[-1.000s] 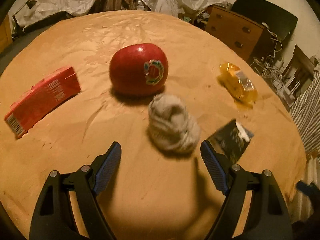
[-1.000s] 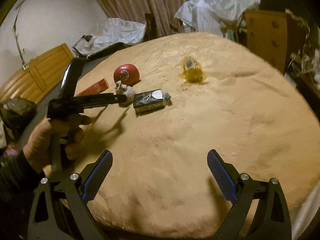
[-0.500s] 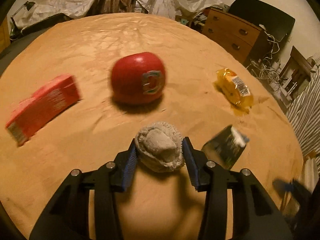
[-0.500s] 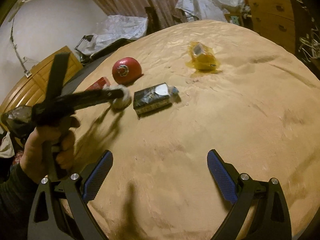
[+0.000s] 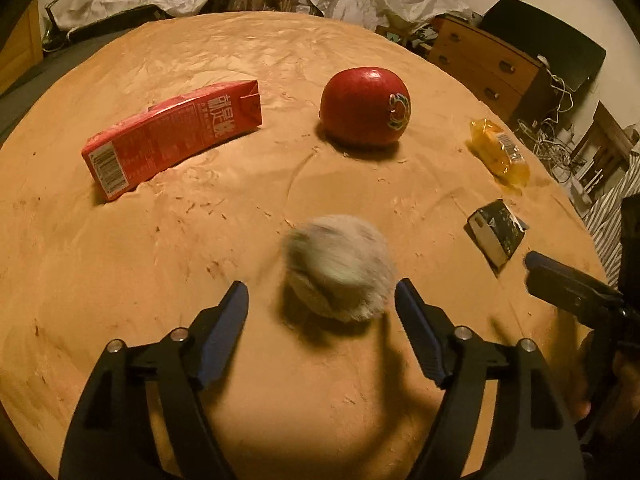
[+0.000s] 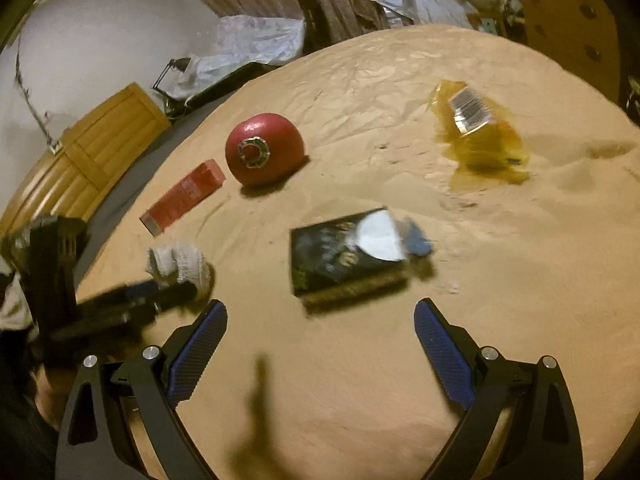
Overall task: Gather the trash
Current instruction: 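Grasp the grey sock with the left tool while the right tool grasps the black tissue pack, then lift and carry the sock and tissue pack with both tools over the bucket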
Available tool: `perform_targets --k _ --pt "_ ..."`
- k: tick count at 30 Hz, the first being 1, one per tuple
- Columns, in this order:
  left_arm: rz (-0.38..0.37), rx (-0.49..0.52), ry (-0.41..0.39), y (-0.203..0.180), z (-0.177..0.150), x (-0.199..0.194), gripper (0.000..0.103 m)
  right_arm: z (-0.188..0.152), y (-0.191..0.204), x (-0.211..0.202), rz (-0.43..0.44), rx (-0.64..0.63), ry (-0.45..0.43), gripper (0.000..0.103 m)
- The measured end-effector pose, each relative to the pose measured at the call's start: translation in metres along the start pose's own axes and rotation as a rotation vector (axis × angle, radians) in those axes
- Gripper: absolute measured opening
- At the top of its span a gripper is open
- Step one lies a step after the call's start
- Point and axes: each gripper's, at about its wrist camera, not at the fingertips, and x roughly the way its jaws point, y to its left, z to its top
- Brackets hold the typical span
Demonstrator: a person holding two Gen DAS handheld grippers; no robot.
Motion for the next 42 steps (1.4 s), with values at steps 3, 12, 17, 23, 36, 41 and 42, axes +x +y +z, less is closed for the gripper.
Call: perform_targets --k 3,12,17,23,36,41,42 --pt "0.015 -0.004 -0.001 -0.001 0.0 0.002 0.074 0.007 0.004 0.011 -0.015 0.052 -0.014 0.095" --pt "0.12 0.001 -0.036 -0.01 0.0 0.007 0.066 0.033 0.01 0.04 -0.182 0.044 -0.031 0.07" --pt "0.108 0.002 -0.052 -0.008 -0.003 0.003 0.044 0.028 0.007 0.036 -0.204 -0.009 -0.045 0.054" --pt "0.074 -0.021 -0.086 -0.003 -0.006 -0.011 0.041 0.014 0.014 0.008 -0.2 -0.086 -0.085 0.047" --pt "0.097 0.033 -0.331 -0.06 -0.016 -0.118 0.041 -0.026 0.071 -0.123 -0.222 -0.261 -0.366 0.048" --pt "0.132 0.076 -0.445 -0.085 -0.029 -0.153 0.041 -0.042 0.086 -0.161 -0.201 -0.262 -0.461 0.048" --pt "0.136 0.079 -0.462 -0.088 -0.03 -0.157 0.041 -0.044 0.09 -0.166 -0.204 -0.267 -0.479 0.048"
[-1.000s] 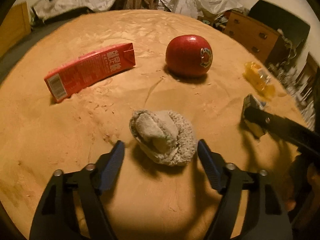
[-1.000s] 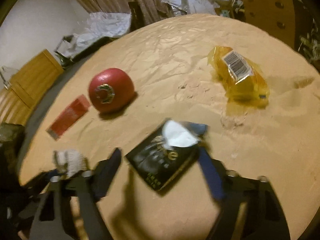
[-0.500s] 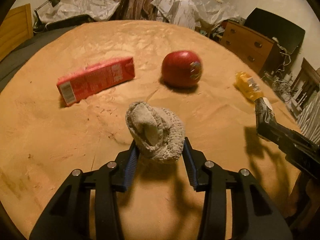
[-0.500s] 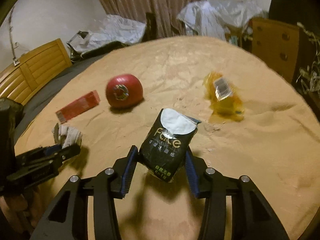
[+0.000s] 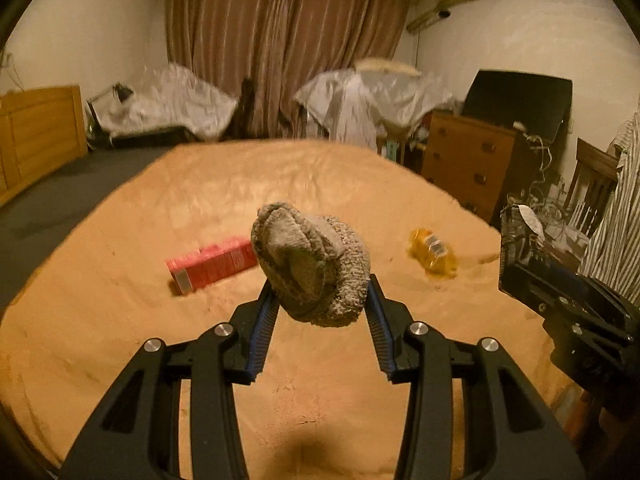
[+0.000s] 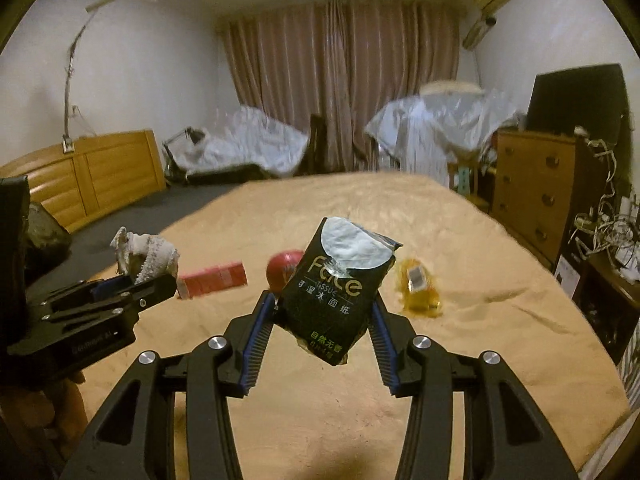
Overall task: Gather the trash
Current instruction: 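Lift and carry the sock and tissue pack with both tools over the bucket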
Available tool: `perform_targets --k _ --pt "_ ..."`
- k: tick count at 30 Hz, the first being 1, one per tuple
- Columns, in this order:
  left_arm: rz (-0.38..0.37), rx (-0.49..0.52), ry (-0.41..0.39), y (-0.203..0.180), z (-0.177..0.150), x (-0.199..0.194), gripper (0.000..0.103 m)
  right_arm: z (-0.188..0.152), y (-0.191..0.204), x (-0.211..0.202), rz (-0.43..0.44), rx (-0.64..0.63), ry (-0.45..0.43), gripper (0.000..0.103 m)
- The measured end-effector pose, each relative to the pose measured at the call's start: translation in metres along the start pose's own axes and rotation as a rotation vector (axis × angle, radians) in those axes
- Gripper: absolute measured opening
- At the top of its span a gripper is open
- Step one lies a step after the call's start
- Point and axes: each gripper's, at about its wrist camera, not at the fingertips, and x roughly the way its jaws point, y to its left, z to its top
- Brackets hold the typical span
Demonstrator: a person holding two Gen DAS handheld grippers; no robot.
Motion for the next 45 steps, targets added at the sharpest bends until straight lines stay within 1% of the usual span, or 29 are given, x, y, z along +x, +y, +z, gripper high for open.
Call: perform_targets --k 2,5,10,15,18,20,26,31,38,41,45 --pt "0.013 0.005 -0.035 -0.003 0.002 -0.011 0.041 0.002 0.001 -0.012 -0.005 -0.002 -0.024 0.048" --pt "0.024 0.005 -0.063 -0.006 0.004 -0.022 0.041 0.005 0.001 -0.026 -0.015 -0.009 -0.04 0.048" --pt "0.02 0.009 -0.066 -0.013 0.006 -0.025 0.041 0.005 -0.001 -0.044 -0.021 -0.016 -0.044 0.048" --pt "0.008 0.021 -0.065 -0.017 0.009 -0.028 0.041 0.006 0.0 -0.041 -0.02 -0.015 -0.046 0.048" --pt "-0.014 0.032 -0.069 -0.026 0.013 -0.031 0.041 0.009 -0.004 -0.057 -0.035 -0.015 -0.052 0.048" --pt "-0.039 0.041 -0.076 -0.035 0.017 -0.034 0.041 0.011 -0.005 -0.073 -0.054 -0.013 -0.06 0.048" --pt "-0.143 0.089 -0.075 -0.082 0.02 -0.039 0.041 0.012 -0.036 -0.133 -0.134 -0.005 -0.07 0.048" --pt "-0.254 0.138 -0.058 -0.135 0.017 -0.044 0.042 0.007 -0.078 -0.188 -0.229 0.016 -0.064 0.049" --pt "-0.405 0.207 -0.026 -0.208 0.008 -0.052 0.042 -0.013 -0.149 -0.269 -0.376 0.069 -0.029 0.049" --pt "-0.465 0.237 -0.005 -0.23 0.001 -0.055 0.042 -0.021 -0.175 -0.294 -0.425 0.079 -0.012 0.049" --pt "-0.539 0.291 0.034 -0.272 -0.008 -0.056 0.042 -0.032 -0.208 -0.328 -0.485 0.099 0.021 0.049"
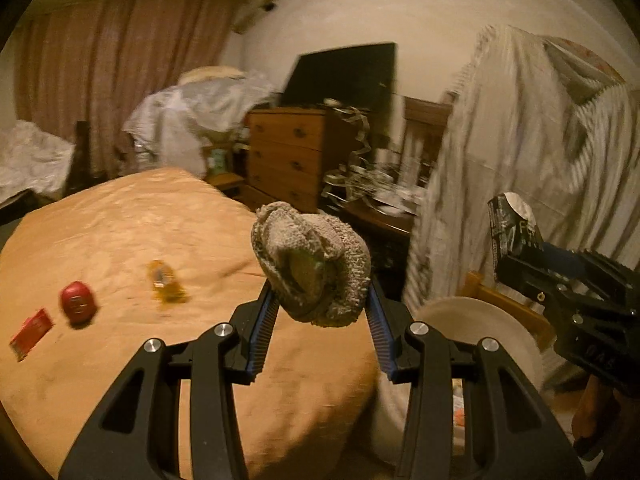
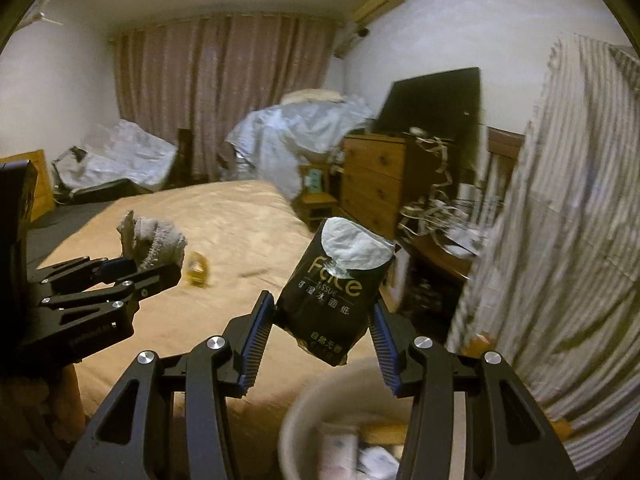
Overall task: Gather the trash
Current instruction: 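Lift and carry the sock and tissue pack with both tools over the bucket, then open both tools to drop the sock and tissue pack into the bucket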
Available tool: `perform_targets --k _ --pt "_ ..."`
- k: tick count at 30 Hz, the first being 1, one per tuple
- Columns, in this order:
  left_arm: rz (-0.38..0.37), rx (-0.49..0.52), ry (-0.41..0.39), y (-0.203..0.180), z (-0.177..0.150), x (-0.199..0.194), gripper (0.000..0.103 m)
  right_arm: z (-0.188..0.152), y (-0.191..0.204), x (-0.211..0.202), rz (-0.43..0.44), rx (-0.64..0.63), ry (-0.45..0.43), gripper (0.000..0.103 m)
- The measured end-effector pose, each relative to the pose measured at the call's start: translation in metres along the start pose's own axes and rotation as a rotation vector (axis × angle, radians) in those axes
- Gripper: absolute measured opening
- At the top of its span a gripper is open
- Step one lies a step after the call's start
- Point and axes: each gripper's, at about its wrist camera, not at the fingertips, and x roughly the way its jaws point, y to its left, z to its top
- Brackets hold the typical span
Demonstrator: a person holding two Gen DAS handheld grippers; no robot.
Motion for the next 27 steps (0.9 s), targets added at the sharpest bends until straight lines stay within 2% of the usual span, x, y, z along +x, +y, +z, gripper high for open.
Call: perform_targets --k 6,9,14,22,27 --pt "-0.094 0.071 0.079 -0.043 -0.002 0.023 0.042 -0.016 -0.059 -0.006 -0.042 0.026 0.114 0.05" --pt "-0.132 0.098 0.13 -0.062 -0.002 0.039 0.042 -0.024 -0.082 0.002 -0.031 0.049 0.204 0.05" --pt "-0.212 0.156 0.258 -0.088 -0.005 0.064 0.043 -0.035 -0.113 0.028 0.026 0.069 0.386 0.05" --pt "-0.299 0.282 0.441 -0.123 -0.015 0.095 0.043 -0.043 -0.14 0.077 0.139 0.104 0.624 0.05" --pt "-0.326 0.318 0.557 -0.13 -0.019 0.117 0.043 -0.045 -0.132 0.083 0.168 0.112 0.706 0.05"
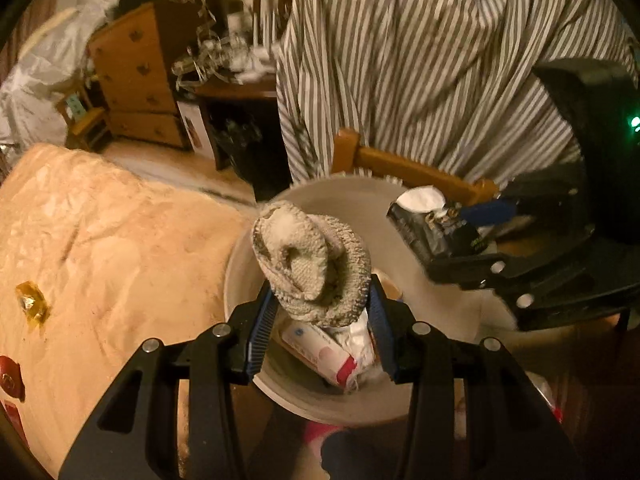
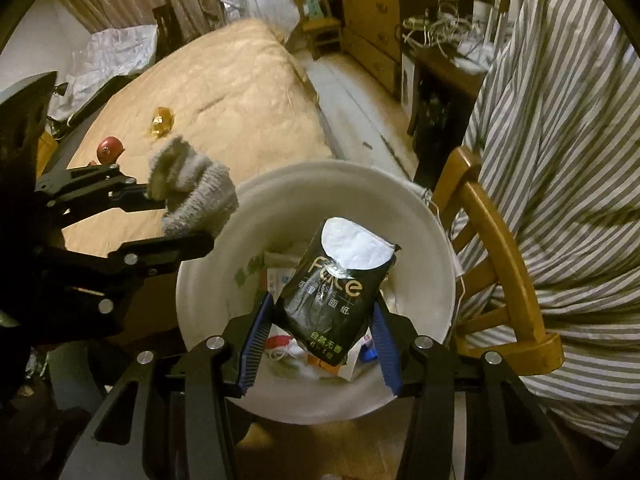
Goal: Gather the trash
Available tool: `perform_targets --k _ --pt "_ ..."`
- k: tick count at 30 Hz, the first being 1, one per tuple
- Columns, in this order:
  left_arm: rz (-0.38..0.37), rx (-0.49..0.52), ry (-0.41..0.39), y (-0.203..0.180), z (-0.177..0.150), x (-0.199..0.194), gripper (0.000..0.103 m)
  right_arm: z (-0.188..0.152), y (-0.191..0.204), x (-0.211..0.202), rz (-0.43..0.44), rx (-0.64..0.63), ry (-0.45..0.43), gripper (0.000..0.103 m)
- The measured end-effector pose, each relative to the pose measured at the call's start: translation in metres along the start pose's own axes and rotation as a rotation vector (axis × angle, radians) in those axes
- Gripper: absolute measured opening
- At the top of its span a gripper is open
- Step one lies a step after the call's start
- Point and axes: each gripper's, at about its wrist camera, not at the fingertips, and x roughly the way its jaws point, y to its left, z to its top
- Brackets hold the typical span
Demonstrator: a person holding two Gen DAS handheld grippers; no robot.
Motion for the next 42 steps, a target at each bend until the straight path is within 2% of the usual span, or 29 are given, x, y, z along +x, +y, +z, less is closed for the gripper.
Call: perform_targets --k 7,14,15,16,17,19,25,27,30,31,32,35,37,42 --pt "-0.004 0.028 0.096 0.008 0.004 0.021 0.043 0.006 -0.01 0.001 0.01 -0.001 0.04 0.05" --pt "0.017 0.012 0.093 0.011 0.005 0.026 0.046 0.004 -0.013 0.009 0.019 0.009 0.044 0.051" --pt "0.02 0.008 0.091 0.011 0.007 0.027 0.048 0.003 -0.013 0.009 0.02 0.01 0.041 0.053" --pt "0.024 0.005 0.085 0.011 0.008 0.026 0.054 0.003 -0.013 0.009 0.022 0.011 0.037 0.057" --pt "0.025 0.001 0.079 0.012 0.01 0.025 0.066 0.004 -0.014 0.009 0.022 0.017 0.029 0.059" --pt "0.037 -0.003 0.058 0.012 0.011 0.021 0.076 0.003 -0.015 0.008 0.027 0.026 0.013 0.064" --pt "0.042 -0.025 0.024 0.016 0.011 0.01 0.079 -0.003 -0.017 -0.008 0.042 0.049 -0.05 0.064" --pt "0.064 -0.034 -0.012 0.018 0.006 0.0 0.079 -0.01 -0.012 -0.024 0.035 0.054 -0.114 0.067" --pt "0.087 -0.075 -0.127 0.019 -0.015 -0.035 0.087 -0.031 0.009 -0.059 -0.019 0.038 -0.27 0.08" --pt "0.089 -0.088 -0.167 0.019 -0.023 -0.046 0.092 -0.039 0.016 -0.069 -0.047 0.03 -0.32 0.085" --pt "0.101 -0.093 -0.215 0.016 -0.034 -0.06 0.097 -0.055 0.032 -0.086 -0.097 0.009 -0.41 0.088" --pt "0.141 -0.128 -0.356 0.009 -0.065 -0.1 0.097 -0.094 0.069 -0.112 -0.187 -0.021 -0.582 0.097" --pt "0.149 -0.165 -0.427 0.006 -0.087 -0.119 0.097 -0.117 0.089 -0.118 -0.221 -0.039 -0.647 0.098" --pt "0.17 -0.229 -0.488 -0.003 -0.128 -0.14 0.097 -0.176 0.122 -0.121 -0.283 0.001 -0.752 0.098"
